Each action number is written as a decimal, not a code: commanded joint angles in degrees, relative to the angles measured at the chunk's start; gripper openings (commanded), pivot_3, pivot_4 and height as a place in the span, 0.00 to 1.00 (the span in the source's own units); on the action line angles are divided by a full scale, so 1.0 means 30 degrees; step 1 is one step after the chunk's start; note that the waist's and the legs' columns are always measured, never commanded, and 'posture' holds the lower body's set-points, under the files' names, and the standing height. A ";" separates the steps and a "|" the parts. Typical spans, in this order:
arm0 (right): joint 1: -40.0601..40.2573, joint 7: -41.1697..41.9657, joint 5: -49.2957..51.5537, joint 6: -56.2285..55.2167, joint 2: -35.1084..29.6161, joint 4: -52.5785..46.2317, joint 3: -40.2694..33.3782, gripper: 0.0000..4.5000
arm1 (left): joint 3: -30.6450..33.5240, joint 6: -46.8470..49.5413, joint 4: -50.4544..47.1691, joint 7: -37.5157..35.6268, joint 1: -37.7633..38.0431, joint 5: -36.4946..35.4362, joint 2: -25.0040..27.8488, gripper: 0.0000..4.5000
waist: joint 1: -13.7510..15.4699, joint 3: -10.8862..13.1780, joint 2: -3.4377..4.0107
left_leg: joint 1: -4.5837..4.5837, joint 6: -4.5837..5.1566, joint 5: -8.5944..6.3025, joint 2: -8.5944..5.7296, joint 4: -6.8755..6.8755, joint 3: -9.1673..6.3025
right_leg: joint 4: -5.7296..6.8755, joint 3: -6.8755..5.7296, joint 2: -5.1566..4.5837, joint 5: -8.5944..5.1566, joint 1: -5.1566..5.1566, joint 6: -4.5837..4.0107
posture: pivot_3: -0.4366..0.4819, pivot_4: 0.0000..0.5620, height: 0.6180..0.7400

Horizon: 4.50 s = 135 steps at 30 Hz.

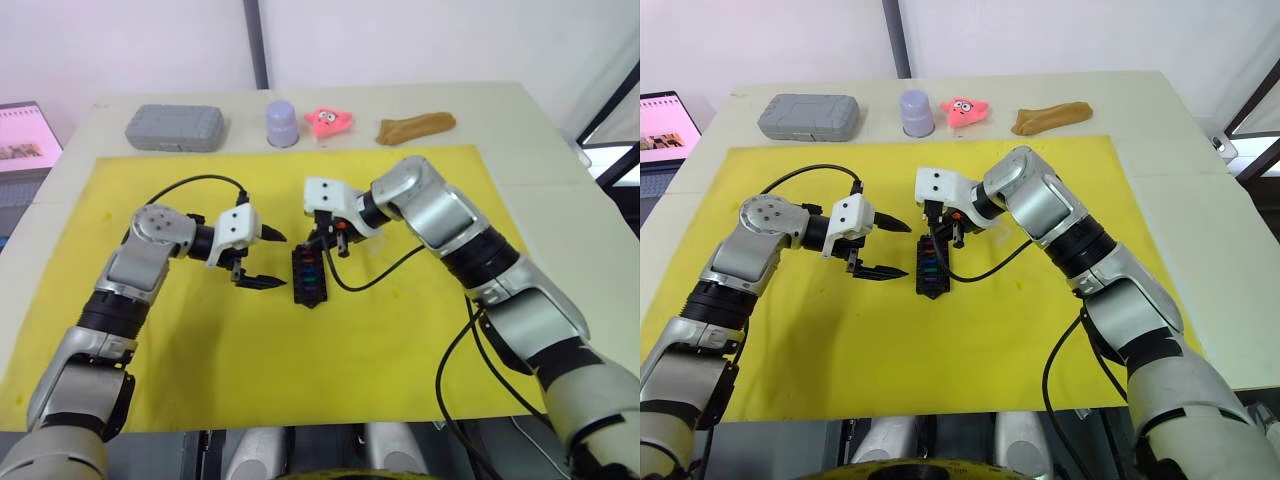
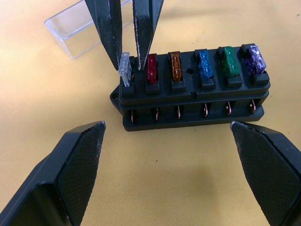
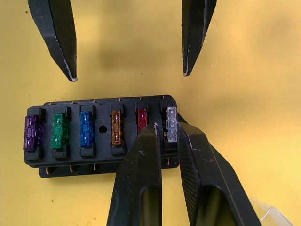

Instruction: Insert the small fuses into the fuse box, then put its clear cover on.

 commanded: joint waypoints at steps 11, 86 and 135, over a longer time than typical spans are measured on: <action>-0.0677 0.0270 0.0149 0.0527 0.0184 -0.0442 -0.1038 0.14 | 0.0224 -0.0345 -0.0202 0.0036 -0.0074 -0.0003 0.0119 1.00 | -0.0003 0.0000 0.0000 | 0.0000 0.0000 0.0000 0.0001 0.0001 0.0001 | 0.0001 0.0000 0.0000 0.0000 0.0000 0.0000 | 0.48 0.27 1.00; -0.3260 0.3286 -0.3921 0.1527 0.1632 0.2084 0.2639 0.00 | 0.0339 0.0036 -0.1081 0.0780 0.0476 -0.0133 0.0112 1.00 | -0.0018 -0.0004 0.0006 | 0.0008 -0.0001 0.0001 -0.0008 0.0004 -0.0007 | 0.0010 0.0000 0.0000 0.0000 0.0003 0.0000 | 0.48 0.27 1.00; -0.2480 0.3747 -0.4221 0.2015 0.1107 -0.0078 0.2593 0.00 | 0.0236 -0.0040 -0.0990 0.0815 0.0454 -0.0039 0.0104 1.00 | -0.0012 -0.0004 0.0006 | 0.0006 -0.0002 0.0000 -0.0010 0.0003 -0.0007 | 0.0009 0.0000 -0.0002 0.0000 0.0001 0.0000 | 0.48 0.27 1.00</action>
